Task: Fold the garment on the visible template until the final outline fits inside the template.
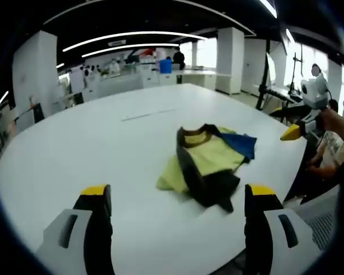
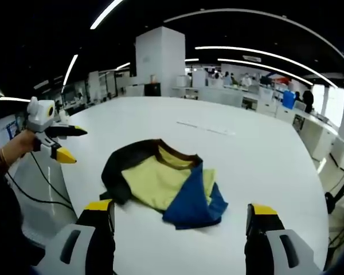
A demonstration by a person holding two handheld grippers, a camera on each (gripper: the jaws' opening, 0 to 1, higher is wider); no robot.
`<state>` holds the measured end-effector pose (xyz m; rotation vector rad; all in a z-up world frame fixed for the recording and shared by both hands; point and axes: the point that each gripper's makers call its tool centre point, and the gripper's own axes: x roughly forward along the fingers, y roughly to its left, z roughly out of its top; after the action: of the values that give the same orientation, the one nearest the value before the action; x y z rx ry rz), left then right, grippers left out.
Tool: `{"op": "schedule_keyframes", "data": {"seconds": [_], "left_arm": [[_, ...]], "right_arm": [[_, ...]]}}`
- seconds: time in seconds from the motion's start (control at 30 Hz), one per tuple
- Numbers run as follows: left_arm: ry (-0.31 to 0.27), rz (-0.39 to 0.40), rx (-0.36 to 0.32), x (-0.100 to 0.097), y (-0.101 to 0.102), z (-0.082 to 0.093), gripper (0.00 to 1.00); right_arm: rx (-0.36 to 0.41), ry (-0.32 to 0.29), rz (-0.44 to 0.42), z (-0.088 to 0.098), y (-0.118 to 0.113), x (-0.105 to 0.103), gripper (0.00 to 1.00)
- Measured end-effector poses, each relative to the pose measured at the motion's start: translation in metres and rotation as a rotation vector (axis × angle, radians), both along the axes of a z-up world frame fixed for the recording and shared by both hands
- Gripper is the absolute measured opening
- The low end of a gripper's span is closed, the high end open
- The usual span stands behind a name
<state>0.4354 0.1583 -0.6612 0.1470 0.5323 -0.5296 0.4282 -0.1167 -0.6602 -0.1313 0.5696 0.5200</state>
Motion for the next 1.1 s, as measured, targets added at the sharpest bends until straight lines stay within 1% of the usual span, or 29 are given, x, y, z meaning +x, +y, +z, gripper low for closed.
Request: {"op": "schedule_keyframes", "data": {"seconds": [0.2,0.6,0.7,0.9,1.1], "left_arm": [[-0.003,-0.001,0.011,0.001,0.001,0.0,0.93],[-0.01,-0.008,-0.007,0.002,-0.002,0.003,0.92],[-0.014,-0.008,-0.01,0.002,-0.002,0.004,0.92],[-0.018,-0.013,-0.014,0.002,-0.003,0.005,0.91],[-0.023,-0.042,-0.026,0.005,-0.012,0.007,0.9]], "right_arm": [[-0.001,0.004,0.003,-0.001,-0.001,0.0,0.94],[0.009,0.006,0.006,-0.001,0.001,0.001,0.94],[0.009,-0.002,0.004,0.0,0.001,0.002,0.9],[0.012,-0.005,0.001,0.001,0.001,0.003,0.87],[-0.002,-0.004,0.031,0.0,0.006,0.005,0.84]]}}
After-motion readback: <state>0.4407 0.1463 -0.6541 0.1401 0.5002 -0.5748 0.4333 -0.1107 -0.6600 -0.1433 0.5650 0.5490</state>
